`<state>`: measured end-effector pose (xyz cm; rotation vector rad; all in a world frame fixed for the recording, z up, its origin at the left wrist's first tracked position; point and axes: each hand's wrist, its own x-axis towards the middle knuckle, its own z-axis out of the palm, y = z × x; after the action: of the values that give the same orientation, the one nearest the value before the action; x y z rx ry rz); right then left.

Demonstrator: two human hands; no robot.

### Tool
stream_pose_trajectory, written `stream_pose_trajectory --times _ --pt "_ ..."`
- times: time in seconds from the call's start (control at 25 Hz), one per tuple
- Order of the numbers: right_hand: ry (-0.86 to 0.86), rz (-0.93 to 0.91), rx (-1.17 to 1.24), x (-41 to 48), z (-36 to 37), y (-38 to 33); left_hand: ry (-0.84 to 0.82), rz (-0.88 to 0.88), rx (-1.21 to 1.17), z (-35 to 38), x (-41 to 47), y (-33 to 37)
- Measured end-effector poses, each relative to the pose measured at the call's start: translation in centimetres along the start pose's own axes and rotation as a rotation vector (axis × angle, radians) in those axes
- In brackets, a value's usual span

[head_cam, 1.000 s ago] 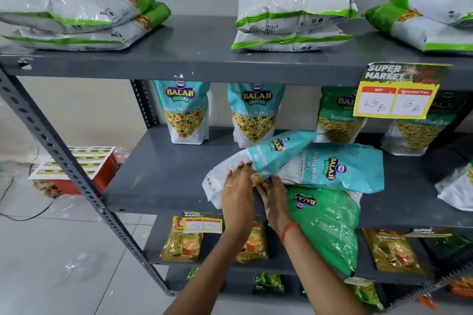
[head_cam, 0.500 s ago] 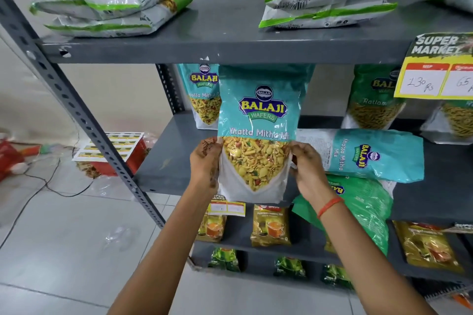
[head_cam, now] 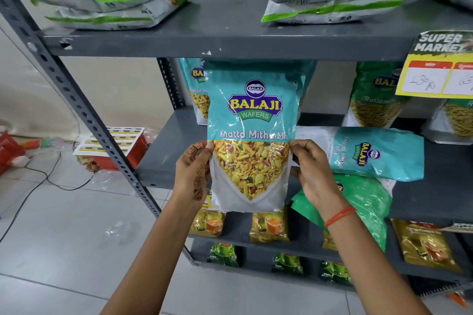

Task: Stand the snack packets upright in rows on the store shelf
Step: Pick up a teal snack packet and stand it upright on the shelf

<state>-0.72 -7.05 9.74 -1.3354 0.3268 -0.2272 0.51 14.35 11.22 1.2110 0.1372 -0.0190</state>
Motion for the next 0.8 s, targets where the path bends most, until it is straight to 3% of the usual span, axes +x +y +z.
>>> stream_pose_trajectory --times 0.36,0.56,0.8 --pt "-0.076 -0.059 -0.076 3.4 12.8 6.3 0.265 0.126 0.045 -8.4 9.5 -0.6" --pt "-0.111 -0.067 -0.015 5.7 18.7 7.9 0.259 0.088 -0.090 -12.2 14.9 0.2" --pt "-0.100 -0.075 -0.046 7.1 21.1 9.1 0.297 0.051 0.075 -13.7 17.5 0.6"
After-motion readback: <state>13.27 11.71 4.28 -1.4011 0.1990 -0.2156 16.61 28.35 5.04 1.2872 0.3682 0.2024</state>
